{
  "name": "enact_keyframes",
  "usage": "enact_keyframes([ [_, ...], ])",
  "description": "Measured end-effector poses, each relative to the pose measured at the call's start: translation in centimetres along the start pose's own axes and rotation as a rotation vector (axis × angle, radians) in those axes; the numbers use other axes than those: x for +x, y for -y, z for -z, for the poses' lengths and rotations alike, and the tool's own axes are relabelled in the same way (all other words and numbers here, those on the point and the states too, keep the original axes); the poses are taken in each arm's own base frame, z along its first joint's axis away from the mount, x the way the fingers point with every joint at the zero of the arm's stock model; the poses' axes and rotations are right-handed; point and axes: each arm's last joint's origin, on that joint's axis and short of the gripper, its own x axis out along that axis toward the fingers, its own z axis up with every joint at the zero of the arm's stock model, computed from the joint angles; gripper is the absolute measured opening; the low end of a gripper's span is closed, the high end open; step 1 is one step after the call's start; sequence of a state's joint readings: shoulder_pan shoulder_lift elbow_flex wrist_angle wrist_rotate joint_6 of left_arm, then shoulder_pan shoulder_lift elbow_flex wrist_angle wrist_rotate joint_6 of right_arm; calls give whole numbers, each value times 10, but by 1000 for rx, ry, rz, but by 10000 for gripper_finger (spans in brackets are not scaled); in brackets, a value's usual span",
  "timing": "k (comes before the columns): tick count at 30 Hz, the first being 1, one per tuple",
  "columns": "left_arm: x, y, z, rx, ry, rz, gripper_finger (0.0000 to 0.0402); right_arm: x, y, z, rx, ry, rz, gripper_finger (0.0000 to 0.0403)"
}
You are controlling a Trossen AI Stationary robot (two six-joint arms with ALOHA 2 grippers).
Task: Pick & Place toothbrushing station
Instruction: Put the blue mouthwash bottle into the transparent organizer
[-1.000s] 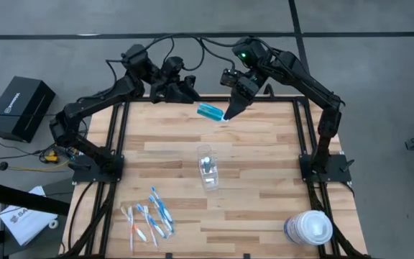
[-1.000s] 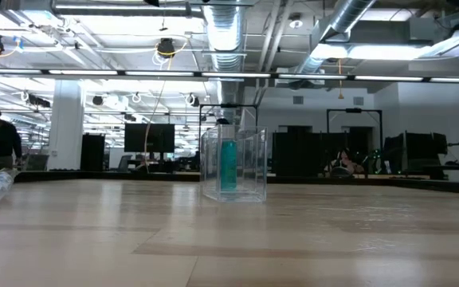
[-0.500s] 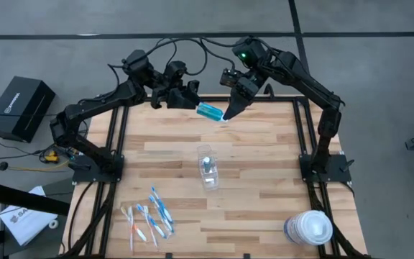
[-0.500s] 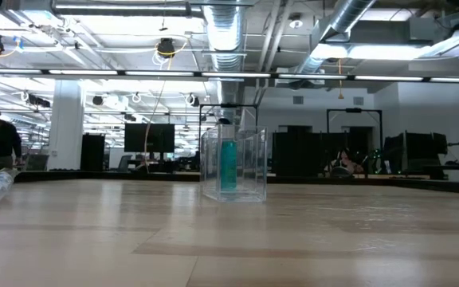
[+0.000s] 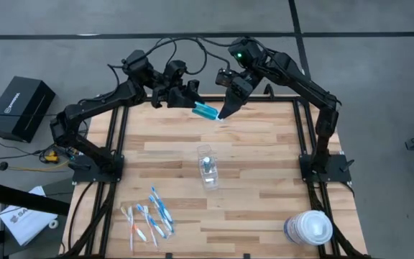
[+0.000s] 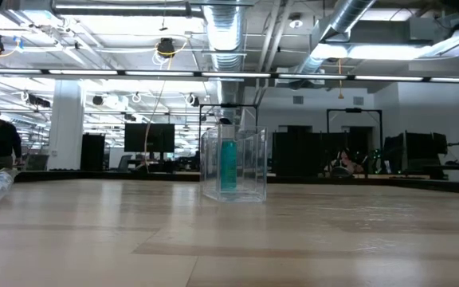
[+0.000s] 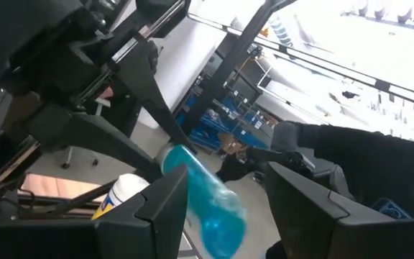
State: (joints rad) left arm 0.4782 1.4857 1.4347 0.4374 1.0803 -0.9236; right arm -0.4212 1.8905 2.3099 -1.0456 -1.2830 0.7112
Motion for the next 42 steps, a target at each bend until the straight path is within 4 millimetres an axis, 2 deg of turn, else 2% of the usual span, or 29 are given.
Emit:
enact_keyframes([
  [8,0,-3,1,-3,-10,3,179,-4,5,-4,15,13,4,78],
  [18,-8,-5,-2,-1,-23,0,179,-17,-17,-1,-68,58,-11,77],
  [22,-8,-6,-3,-1,-12,-9,179,-18,-11,-3,-43,62,0,77],
  [42,-6,-5,-2,4,10,-21,179,-19,-13,-2,-54,61,-3,77],
])
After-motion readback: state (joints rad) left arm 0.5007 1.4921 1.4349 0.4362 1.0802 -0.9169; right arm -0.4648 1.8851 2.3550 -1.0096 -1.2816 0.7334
